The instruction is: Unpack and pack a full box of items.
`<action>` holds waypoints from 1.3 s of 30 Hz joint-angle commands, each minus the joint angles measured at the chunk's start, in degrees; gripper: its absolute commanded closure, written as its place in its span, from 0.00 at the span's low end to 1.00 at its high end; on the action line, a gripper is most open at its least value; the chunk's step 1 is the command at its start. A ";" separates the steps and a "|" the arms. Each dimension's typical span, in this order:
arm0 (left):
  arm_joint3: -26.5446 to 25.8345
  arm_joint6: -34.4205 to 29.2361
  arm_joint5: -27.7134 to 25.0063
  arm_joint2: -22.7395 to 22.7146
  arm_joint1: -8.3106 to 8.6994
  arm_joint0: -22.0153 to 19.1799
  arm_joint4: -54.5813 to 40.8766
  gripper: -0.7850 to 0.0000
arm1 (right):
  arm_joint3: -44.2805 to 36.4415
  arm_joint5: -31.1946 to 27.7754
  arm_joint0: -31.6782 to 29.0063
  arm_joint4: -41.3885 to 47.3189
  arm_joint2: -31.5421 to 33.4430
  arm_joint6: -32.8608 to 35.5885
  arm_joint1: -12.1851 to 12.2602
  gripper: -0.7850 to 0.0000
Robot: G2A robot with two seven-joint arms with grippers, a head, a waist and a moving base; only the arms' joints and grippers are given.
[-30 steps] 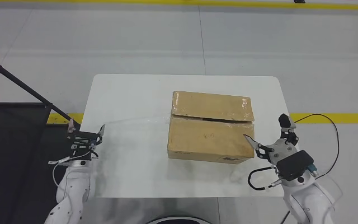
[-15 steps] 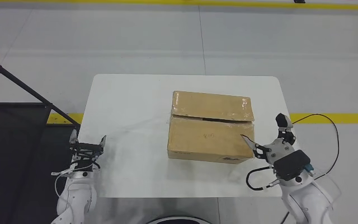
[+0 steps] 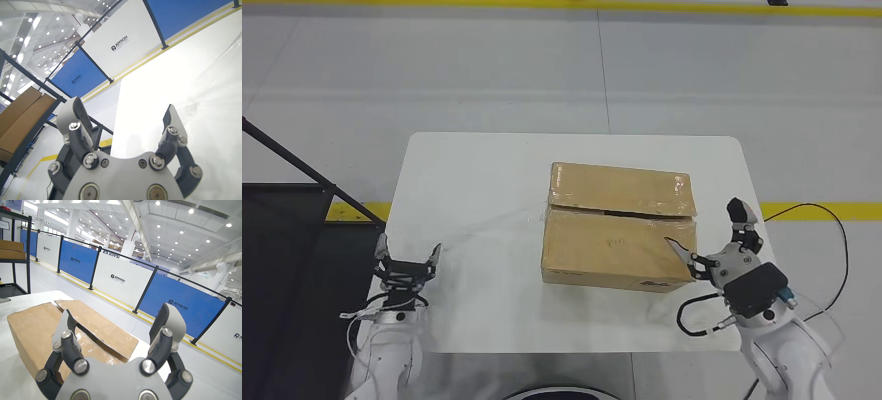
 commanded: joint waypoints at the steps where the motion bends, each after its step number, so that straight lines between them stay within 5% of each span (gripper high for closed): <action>1: 0.11 0.52 -3.92 0.66 0.09 -0.43 0.08 0.00 | -0.08 0.13 -0.29 0.04 0.21 -0.16 0.02 0.00; 9: 5.10 -3.67 -15.37 4.53 0.32 -9.37 5.23 0.00 | -0.62 0.36 -1.42 0.31 1.35 -0.49 0.15 0.00; 22: 16.78 -8.07 -12.28 9.28 -0.73 -23.53 7.88 0.00 | -0.90 1.07 -4.17 1.38 4.29 -1.29 0.32 0.00; 28: 14.74 -7.72 -6.06 6.76 -0.76 -22.30 7.27 0.00 | -0.54 1.01 -3.91 1.68 4.16 -1.10 0.35 0.00; 39: 4.14 -8.66 5.24 2.71 -1.25 -11.77 3.78 0.00 | 0.02 0.63 -1.36 1.41 1.94 -0.14 0.36 0.00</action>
